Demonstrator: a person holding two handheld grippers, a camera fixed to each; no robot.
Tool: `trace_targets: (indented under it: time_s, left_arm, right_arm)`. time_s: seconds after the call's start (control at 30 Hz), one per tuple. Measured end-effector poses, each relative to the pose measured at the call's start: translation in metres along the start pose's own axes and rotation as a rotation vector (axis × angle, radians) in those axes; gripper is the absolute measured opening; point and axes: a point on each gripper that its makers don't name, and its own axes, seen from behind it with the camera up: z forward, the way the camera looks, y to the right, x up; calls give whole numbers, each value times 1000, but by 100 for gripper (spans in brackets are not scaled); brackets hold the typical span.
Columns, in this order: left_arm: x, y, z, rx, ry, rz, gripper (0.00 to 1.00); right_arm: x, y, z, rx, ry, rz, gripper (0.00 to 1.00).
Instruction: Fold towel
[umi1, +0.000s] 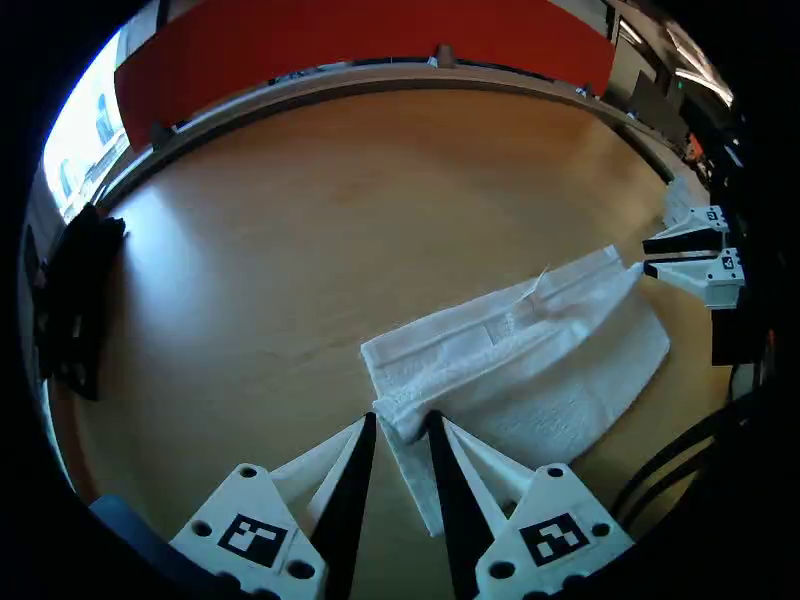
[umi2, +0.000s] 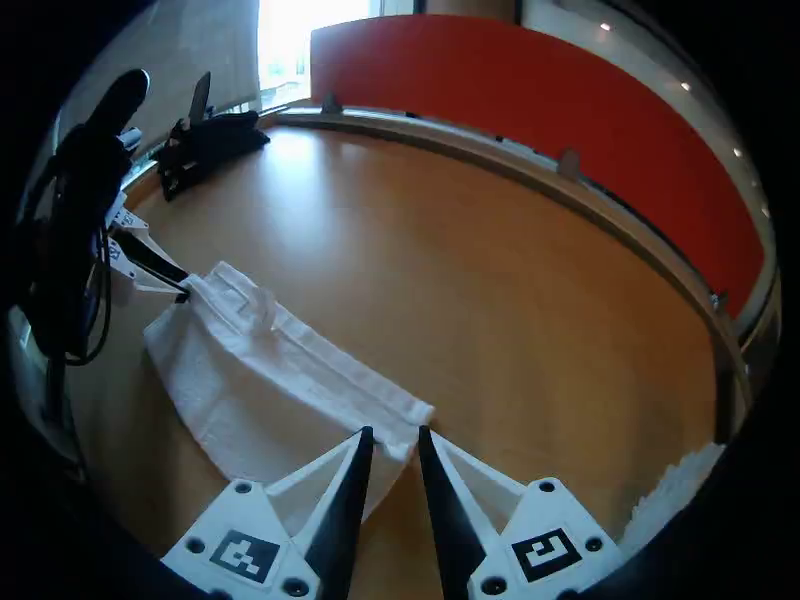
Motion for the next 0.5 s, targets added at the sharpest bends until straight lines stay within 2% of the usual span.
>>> trace_targets:
  time_s: [0.2,0.33,0.4,0.5]
  left_arm:
    - [8,-4,0,7,3,-14,38]
    - [15,-6,-2,11,21,-20,78]
    - [17,-7,-3,12,28,-21,80]
    - [18,-9,-5,16,33,-26,91]
  right_arm:
    - [2,3,1,-8,-9,-12,46]
    - [3,6,0,-13,-5,-2,52]
    - [3,7,0,-14,-3,6,56]
    - [4,7,-1,-17,4,17,81]
